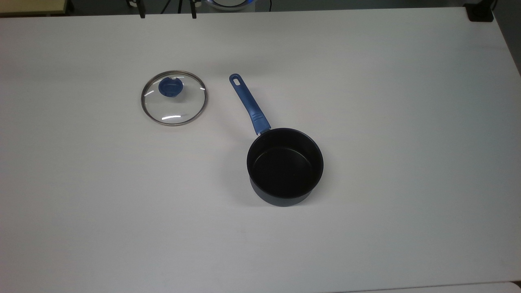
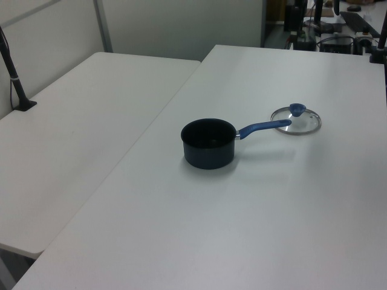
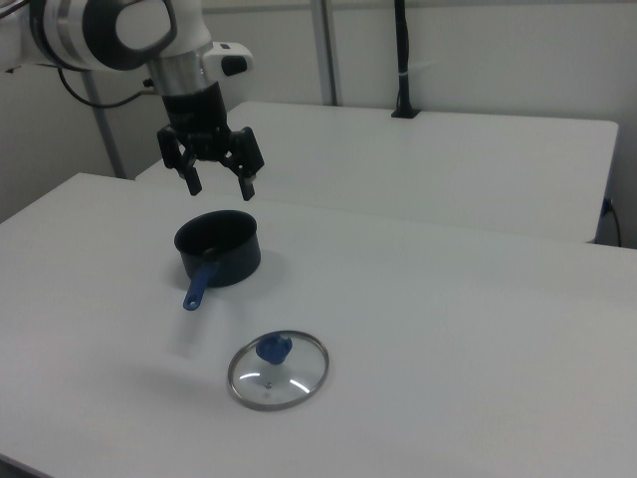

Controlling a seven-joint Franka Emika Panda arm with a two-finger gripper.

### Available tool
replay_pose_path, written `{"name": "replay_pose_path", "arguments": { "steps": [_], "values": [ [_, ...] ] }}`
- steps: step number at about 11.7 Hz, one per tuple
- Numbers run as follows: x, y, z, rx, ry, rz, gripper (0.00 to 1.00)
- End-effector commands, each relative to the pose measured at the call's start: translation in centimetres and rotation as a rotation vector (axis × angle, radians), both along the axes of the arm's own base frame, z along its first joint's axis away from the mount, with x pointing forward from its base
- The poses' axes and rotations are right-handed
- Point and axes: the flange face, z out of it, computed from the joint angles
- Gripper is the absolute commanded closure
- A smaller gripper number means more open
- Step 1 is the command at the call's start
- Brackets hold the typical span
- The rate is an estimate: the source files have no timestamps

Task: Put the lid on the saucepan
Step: 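Move the gripper over the glass lid's blue knob and descend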

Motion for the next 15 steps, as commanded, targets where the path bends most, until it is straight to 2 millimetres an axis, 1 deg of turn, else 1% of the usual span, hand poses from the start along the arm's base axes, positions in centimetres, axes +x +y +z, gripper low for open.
{"name": "replay_pose_path", "arguments": {
  "steps": [1, 3, 4, 5, 7, 8, 10, 11, 12, 13, 15],
  "values": [
    [0.0, -2.1, -3.1, -0.008, 0.057, 0.123, 0.0],
    [-0.5, -3.9, -6.9, -0.006, 0.062, 0.029, 0.0],
    [-0.7, -4.4, -9.2, 0.002, 0.063, -0.069, 0.0],
    [-1.0, -4.0, -12.6, 0.006, 0.083, -0.156, 0.0],
    [-0.7, -3.2, -18.0, 0.005, 0.042, -0.285, 0.0],
    [-0.2, -2.9, -19.4, 0.004, 0.048, -0.319, 0.0],
    [0.0, -3.6, -21.5, -0.004, 0.083, -0.329, 0.0],
    [-0.1, -4.1, -21.6, -0.005, 0.087, -0.326, 0.0],
    [0.0, -4.6, -22.5, -0.016, 0.102, -0.325, 0.03],
    [0.1, -4.6, -23.5, -0.026, 0.119, -0.321, 0.03],
    [0.2, -4.7, -24.8, -0.046, 0.141, -0.309, 0.07]
  ]
}}
